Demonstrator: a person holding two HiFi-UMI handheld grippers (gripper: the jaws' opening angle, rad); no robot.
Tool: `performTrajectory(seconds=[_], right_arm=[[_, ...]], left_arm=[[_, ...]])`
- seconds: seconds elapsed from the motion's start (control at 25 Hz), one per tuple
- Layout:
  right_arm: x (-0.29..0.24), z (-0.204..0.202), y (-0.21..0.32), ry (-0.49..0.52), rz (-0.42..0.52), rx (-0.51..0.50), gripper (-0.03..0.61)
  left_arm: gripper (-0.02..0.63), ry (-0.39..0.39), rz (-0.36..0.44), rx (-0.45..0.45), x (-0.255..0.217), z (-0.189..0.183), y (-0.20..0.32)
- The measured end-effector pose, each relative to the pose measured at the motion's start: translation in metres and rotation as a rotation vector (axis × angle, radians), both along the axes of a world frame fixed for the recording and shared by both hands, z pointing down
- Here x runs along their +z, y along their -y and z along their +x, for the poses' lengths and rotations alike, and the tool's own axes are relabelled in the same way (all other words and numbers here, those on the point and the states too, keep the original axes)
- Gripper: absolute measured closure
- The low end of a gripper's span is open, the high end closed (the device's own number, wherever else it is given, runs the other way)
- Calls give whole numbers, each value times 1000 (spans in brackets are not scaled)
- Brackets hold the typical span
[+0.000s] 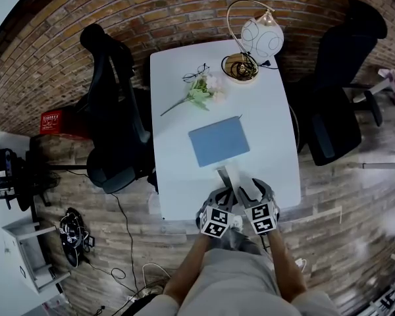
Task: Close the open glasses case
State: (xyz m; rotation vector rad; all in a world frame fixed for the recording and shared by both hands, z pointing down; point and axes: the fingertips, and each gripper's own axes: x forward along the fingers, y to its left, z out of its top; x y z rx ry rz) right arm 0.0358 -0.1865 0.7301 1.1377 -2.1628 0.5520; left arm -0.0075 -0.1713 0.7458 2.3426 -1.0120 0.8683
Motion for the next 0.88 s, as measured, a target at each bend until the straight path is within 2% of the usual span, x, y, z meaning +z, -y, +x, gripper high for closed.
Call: performTrajectory(seconds=[0.88], right_arm=[[3,-15,-5,0,5,-27,360]], left_arm=[[611,14,-20,-32,12,-19,-9]])
